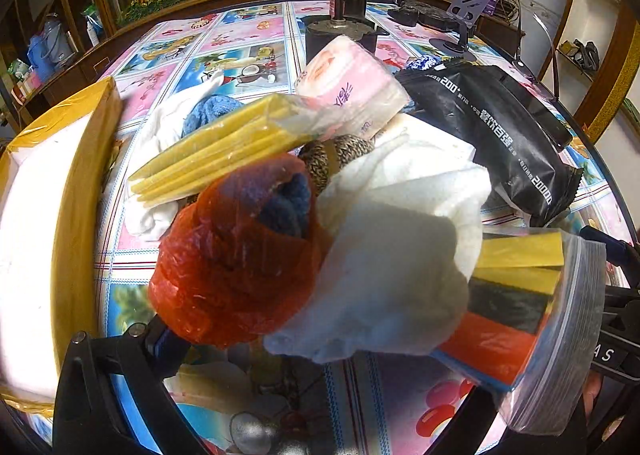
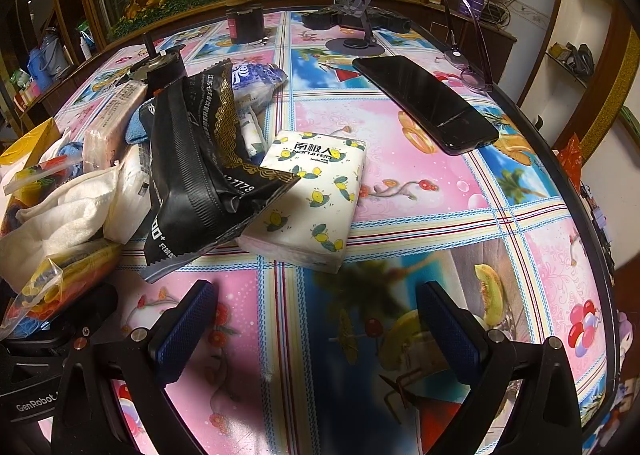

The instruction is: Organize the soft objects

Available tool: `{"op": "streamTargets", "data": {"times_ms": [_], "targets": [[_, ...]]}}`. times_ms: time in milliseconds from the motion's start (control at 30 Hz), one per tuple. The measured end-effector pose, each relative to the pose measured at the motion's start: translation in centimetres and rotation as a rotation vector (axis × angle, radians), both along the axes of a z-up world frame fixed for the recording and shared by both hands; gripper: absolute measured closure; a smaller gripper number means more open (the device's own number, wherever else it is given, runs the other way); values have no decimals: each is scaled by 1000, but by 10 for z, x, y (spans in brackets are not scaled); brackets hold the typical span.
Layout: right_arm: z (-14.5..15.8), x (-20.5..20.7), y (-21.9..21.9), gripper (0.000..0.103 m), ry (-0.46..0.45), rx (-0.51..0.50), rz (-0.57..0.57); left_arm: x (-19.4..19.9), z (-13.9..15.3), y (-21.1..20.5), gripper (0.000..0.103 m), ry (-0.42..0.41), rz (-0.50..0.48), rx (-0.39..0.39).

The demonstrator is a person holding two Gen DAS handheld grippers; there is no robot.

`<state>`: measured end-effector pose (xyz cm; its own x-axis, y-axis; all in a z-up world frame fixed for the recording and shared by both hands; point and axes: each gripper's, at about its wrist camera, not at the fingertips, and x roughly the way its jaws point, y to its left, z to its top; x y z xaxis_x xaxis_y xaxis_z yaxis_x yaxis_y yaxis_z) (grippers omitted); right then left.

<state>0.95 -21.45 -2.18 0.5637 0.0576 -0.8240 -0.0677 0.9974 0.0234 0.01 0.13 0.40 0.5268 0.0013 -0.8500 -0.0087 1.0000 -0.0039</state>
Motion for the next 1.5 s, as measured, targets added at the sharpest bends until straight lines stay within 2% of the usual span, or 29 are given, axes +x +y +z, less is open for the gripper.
{"op": "streamTargets", "data": {"times_ms": [800, 1033, 1233, 1333, 1500], "targets": [[0, 1, 0, 1, 0, 0, 0, 0, 0, 0, 0, 0, 0, 0], [0, 1, 0, 1, 0, 0, 0, -1, 1, 3, 0, 3, -28, -1], [0, 1, 0, 1, 0, 0, 0, -13, 12, 2, 0, -35, -83, -41], [-1, 1, 0, 1, 0, 0, 0, -24, 18, 7, 0, -61, -112, -84], [-1, -1, -1, 1, 1, 0, 6, -40, 19, 25, 0, -59, -140, -176]]}}
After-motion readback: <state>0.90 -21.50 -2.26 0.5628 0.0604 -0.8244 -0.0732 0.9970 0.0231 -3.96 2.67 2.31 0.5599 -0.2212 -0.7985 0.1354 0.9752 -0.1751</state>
